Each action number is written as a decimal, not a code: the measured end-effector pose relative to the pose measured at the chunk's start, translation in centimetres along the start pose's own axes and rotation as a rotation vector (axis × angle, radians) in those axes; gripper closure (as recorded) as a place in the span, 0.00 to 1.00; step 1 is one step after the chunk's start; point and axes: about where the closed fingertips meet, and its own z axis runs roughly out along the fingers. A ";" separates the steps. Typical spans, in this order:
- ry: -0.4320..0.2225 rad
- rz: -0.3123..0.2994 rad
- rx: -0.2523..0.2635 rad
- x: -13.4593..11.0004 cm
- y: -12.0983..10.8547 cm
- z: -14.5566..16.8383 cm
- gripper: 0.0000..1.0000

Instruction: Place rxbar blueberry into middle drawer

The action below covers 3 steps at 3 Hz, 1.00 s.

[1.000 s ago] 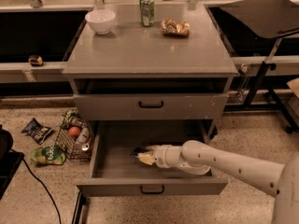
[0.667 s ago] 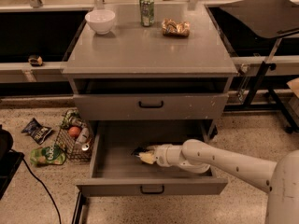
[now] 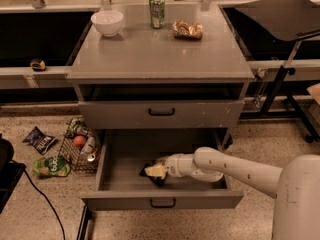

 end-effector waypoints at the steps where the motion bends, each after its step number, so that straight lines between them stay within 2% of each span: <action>1: 0.000 0.000 0.000 0.0 0.0 0.0 0.00; 2: -0.028 -0.027 0.039 -1.3 0.6 -3.6 0.00; 3: -0.071 -0.074 0.048 -3.5 2.4 -8.2 0.00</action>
Offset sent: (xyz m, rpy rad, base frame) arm -0.0214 -0.0602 0.0854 -0.0309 -0.1302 -0.0756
